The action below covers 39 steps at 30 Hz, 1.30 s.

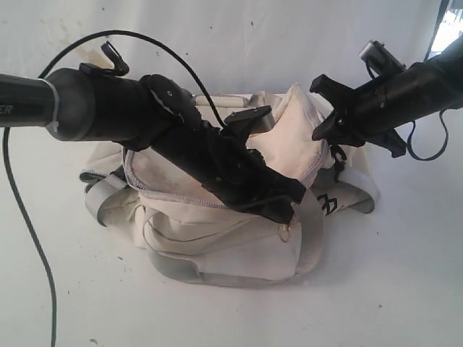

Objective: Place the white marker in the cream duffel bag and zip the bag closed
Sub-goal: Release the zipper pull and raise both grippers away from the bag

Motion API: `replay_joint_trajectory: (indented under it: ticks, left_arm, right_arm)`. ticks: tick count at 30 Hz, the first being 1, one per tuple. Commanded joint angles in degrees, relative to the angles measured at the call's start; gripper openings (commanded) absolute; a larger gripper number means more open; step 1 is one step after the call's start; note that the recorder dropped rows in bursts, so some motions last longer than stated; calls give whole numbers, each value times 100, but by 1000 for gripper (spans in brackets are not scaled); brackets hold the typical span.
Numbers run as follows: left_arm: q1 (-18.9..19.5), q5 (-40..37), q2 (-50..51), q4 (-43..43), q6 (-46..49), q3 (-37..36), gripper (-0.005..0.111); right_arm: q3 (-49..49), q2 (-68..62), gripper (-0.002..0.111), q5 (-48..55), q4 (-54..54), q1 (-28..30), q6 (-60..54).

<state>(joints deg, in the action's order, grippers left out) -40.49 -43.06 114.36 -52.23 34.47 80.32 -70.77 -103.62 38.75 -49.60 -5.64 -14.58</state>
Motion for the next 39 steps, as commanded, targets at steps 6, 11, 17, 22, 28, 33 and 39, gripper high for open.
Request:
replay_joint_trajectory:
  ticks: [6, 11, 17, 22, 28, 33, 39]
  left_arm:
    - [7, -1383, -537, 1182, -394, 11, 0]
    - [39, -1681, -769, 2448, -1227, 11, 0]
    - [320, -2081, -903, 2750, -1395, 11, 0]
    - [890, -2429, -1030, 2779, -1354, 11, 0]
    - [1645, -2691, -1254, 2963, -1372, 11, 0]
    - [2174, -2691, -1406, 3235, -1465, 11, 0]
    - [2610, -2464, -1453, 4049, -2082, 11, 0]
  right_arm:
    - [7, 11, 0, -184, 195, 51, -743]
    - [7, 11, 0, -184, 232, 51, -837]
    - [7, 11, 0, -307, 618, 73, -837]
    - [7, 11, 0, -363, 986, 197, -878]
    - [7, 11, 0, -401, 1236, 618, -878]
    - [7, 11, 0, -734, 1596, 846, -878]
    - [7, 11, 0, -855, 2107, 846, -1054]
